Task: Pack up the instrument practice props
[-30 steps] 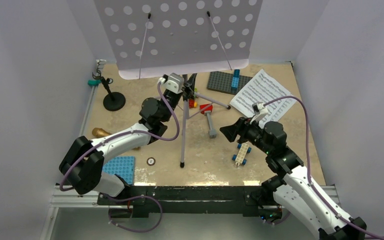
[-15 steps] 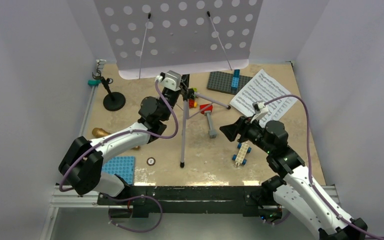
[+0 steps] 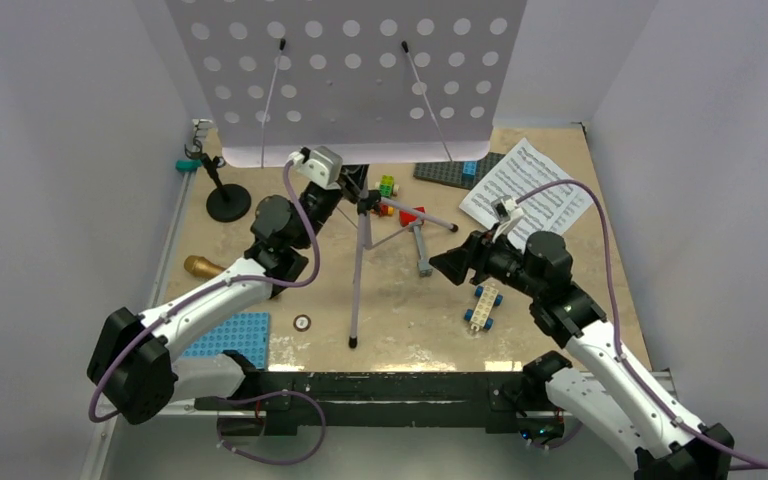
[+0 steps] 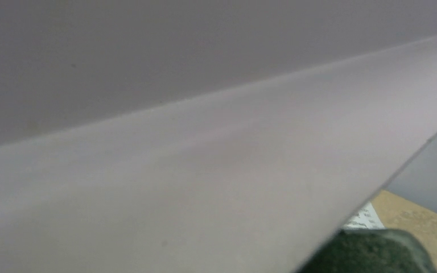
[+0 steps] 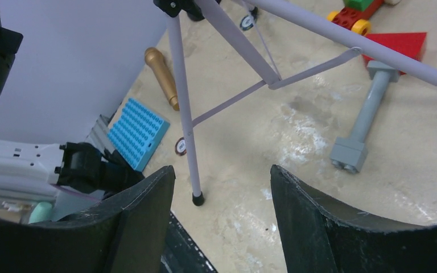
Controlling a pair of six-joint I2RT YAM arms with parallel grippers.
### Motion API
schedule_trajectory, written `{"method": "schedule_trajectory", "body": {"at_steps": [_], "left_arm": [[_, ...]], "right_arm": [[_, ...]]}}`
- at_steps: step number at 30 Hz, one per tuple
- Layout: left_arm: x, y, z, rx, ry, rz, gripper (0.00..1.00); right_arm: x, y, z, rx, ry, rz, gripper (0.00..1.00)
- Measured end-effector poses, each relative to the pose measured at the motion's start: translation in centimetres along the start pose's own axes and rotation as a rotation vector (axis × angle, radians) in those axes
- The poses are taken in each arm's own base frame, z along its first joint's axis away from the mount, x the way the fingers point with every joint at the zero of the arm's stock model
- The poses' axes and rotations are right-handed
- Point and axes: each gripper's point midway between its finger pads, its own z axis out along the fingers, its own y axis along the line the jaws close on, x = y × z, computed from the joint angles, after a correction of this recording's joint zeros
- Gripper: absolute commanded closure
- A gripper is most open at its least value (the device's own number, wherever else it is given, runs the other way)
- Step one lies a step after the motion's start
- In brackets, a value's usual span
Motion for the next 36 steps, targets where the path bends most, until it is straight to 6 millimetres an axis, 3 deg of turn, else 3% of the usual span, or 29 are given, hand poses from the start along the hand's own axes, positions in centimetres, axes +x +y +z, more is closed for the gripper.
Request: {"method": "schedule_trajectory", "body": {"at_steps": [9,16,22,26,31,36], "left_arm": [[-1.0,-1.4,-2.5,0.077,-0.011,-0.071,1.0],[-1.1,-1.4,-2.9,0.073,-0.022,-0.096,1.0],[-1.4,-1.1,-3.3,0.059,-0.028,-0.097,1.0],[-1.5,-0.9,-3.6,0.048,-0.022,-0.099,1.0],[-1.6,-0.8,-3.8,0.042,-0.015,-0.098,1.0],[-1.5,-0.8,-3.8,0.044,-0.013,-0.098,1.0]], "right_arm": [[1.1,1.9,2.4,-0.105,0.082,0.027,0.29],[0.4,5.2,4.6,-0.189,-0.029,-0.194,0.28],[-1.0,4.3,7.4,-0.143,-0.149,-0.331,0.37],[-0.5,3.7,9.8,-0.123,-0.146,-0.396,0.4],[-0.3,4.3,11.9,-0.134,-0.148,-0.465,0.42],[-1.6,5.5,13.0,-0.156,-0.187,-0.504,0.51]]}}
